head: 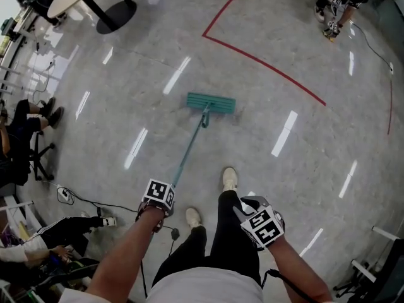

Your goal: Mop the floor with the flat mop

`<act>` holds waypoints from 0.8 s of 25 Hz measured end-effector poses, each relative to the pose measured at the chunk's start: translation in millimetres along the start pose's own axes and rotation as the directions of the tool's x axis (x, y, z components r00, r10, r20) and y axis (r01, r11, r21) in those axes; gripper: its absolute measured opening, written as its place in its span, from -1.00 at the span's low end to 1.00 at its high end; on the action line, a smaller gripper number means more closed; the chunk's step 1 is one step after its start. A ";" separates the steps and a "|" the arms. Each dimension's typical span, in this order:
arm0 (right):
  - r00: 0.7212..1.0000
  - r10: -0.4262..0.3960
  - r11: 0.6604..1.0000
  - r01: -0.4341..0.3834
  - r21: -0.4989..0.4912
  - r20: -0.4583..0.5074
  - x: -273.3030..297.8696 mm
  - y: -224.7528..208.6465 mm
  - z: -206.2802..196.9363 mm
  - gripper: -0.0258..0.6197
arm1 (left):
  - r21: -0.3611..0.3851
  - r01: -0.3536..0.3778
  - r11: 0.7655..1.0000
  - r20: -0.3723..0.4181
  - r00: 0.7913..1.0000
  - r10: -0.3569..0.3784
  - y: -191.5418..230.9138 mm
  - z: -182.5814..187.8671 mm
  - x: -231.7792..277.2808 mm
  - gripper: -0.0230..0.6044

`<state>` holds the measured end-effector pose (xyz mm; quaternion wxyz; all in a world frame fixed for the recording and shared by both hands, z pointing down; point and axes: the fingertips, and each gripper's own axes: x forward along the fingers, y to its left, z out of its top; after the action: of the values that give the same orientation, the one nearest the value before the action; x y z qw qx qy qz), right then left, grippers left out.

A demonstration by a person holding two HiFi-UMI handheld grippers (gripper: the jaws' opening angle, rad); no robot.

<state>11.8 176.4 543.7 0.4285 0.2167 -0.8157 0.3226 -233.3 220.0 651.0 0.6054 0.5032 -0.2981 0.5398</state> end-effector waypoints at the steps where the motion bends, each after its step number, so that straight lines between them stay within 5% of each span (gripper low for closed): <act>1: 1.000 0.004 1.000 -0.004 -0.007 0.001 1.5 4.0 1.3 -0.54 | -0.003 0.001 1.000 -0.006 1.000 -0.001 1.5 -10.7 2.1 -0.79; 10: 0.999 0.034 0.999 -0.034 -0.032 -0.012 17.2 27.2 -1.8 -0.54 | -0.048 -0.007 0.999 -0.070 0.998 0.003 20.2 -68.0 29.2 -0.79; 20: 0.999 0.021 1.000 -0.021 0.010 -0.036 15.9 3.9 -1.5 -0.54 | -0.074 0.000 0.997 -0.091 0.996 -0.006 22.7 -44.6 41.7 -0.79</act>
<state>1.6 178.9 556.3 0.4387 0.2044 -0.8084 0.3349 -253.1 274.2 681.1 0.6375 0.4557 -0.2891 0.5499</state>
